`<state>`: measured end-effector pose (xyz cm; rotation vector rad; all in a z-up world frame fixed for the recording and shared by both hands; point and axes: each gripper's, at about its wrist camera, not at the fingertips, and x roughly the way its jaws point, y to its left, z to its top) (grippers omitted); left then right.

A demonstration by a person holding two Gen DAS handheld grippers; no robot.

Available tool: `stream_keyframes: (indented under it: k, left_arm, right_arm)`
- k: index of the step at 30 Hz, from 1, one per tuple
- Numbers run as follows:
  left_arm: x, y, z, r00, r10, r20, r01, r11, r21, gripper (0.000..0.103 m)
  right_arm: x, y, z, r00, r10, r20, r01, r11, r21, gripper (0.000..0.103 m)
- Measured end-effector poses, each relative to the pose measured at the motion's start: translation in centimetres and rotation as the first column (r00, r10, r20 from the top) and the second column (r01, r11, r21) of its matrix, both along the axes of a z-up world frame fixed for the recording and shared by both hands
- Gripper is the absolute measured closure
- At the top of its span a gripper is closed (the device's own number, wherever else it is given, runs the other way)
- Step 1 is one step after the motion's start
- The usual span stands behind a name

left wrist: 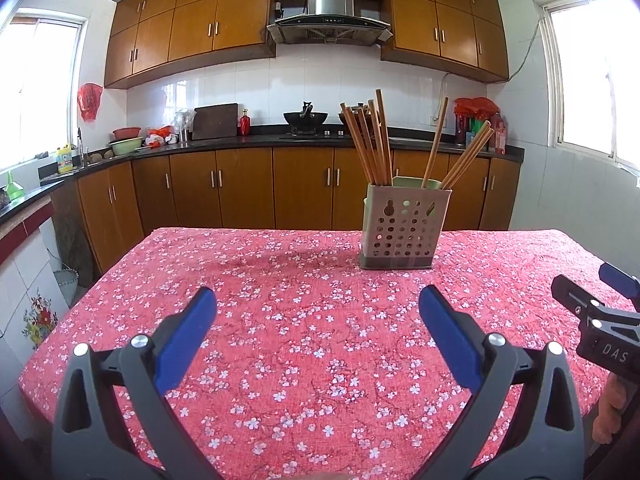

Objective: Organize utensils

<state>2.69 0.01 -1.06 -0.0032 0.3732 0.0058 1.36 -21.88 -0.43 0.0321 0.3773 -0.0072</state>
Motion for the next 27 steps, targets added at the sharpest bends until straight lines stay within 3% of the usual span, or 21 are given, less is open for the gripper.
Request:
stream_keyframes:
  k: [27]
  left_arm:
    - [0.09,-0.09,0.09,1.000,-0.005,-0.001,0.005,1.000,0.002,0.004]
  right_arm:
    - [0.03,-0.13,0.04,1.000,0.000,-0.006,0.000,1.000,0.014,0.002]
